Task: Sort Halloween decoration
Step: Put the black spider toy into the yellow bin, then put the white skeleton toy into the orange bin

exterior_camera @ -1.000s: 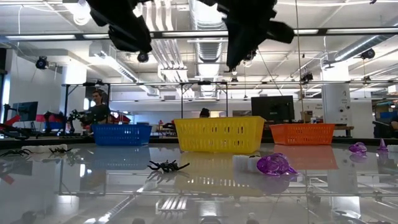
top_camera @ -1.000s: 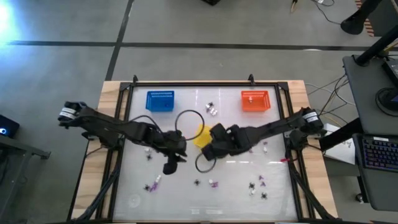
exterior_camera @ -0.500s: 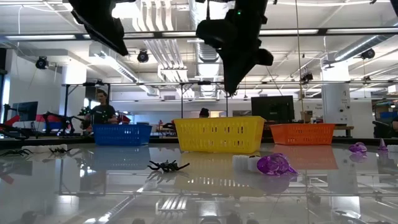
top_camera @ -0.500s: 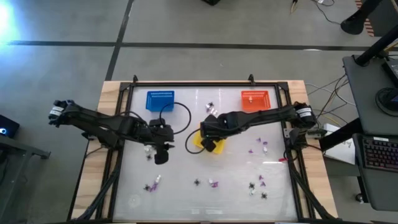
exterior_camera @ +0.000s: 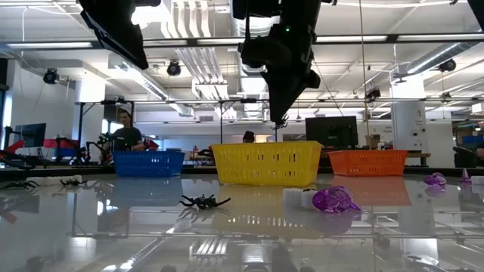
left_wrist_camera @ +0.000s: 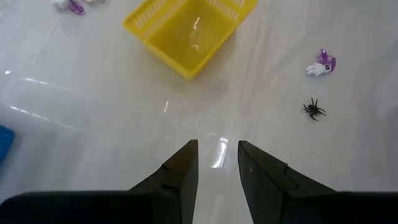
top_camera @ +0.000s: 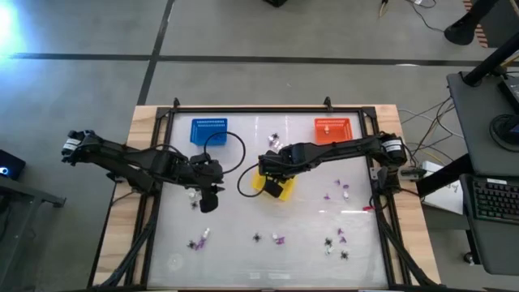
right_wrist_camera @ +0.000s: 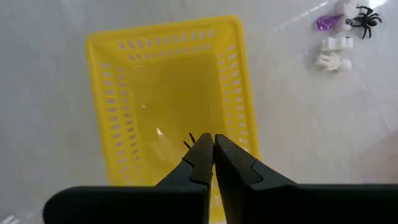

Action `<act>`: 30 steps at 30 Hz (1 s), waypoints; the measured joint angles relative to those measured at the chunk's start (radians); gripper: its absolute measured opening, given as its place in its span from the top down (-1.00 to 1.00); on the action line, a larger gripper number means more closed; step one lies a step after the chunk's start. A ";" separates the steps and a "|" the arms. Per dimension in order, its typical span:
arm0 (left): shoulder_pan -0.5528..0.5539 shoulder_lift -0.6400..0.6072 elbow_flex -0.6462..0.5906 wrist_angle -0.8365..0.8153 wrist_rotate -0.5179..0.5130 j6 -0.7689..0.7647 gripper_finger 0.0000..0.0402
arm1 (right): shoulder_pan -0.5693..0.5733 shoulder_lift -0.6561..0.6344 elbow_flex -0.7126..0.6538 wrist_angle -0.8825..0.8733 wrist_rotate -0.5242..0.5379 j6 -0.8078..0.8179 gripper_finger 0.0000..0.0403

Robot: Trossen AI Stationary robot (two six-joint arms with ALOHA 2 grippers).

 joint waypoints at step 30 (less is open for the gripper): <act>0.001 -0.097 0.000 -0.279 0.002 -0.119 0.53 | -0.003 -0.015 0.167 -0.008 -0.103 -0.055 0.55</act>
